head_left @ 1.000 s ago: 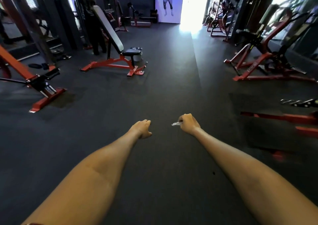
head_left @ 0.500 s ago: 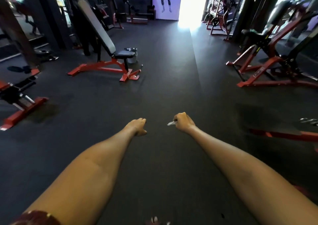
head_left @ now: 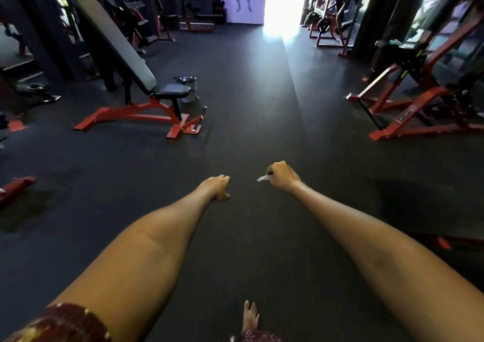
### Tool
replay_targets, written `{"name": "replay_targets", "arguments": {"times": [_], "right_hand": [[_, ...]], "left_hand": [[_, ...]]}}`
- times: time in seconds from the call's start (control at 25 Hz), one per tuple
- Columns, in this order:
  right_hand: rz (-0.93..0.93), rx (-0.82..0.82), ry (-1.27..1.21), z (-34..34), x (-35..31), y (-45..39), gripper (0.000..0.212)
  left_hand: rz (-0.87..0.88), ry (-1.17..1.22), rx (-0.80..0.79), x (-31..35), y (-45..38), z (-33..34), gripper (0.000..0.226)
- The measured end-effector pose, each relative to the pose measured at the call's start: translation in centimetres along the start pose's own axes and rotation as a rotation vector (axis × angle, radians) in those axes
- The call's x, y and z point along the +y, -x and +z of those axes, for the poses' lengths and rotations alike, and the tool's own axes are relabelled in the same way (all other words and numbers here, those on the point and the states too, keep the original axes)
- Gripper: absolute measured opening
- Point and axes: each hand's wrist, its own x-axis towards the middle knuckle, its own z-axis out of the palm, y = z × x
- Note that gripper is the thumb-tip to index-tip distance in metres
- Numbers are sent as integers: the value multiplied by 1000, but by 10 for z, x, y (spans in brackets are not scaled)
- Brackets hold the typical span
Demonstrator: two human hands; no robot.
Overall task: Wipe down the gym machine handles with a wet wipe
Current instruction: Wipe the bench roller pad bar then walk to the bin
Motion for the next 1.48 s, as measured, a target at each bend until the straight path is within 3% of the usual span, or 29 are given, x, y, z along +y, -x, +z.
{"name": "replay_targets", "arguments": {"times": [0.24, 0.48, 0.84, 1.16, 1.48], "right_hand": [[-35, 12, -45, -36, 10, -203, 25], [-96, -46, -72, -18, 7, -376, 27], [-80, -53, -49, -23, 26, -660, 28], [-20, -97, -46, -21, 82, -888, 25], [2, -88, -137, -45, 127, -1137, 23]], "left_hand": [[-95, 76, 48, -51, -163, -86, 58], [-185, 158, 22, -108, -316, -124, 60], [-172, 189, 26, -201, -583, -223, 62], [-103, 199, 3, -233, -814, -280, 58], [-174, 206, -33, -270, -1031, -348, 58]]}}
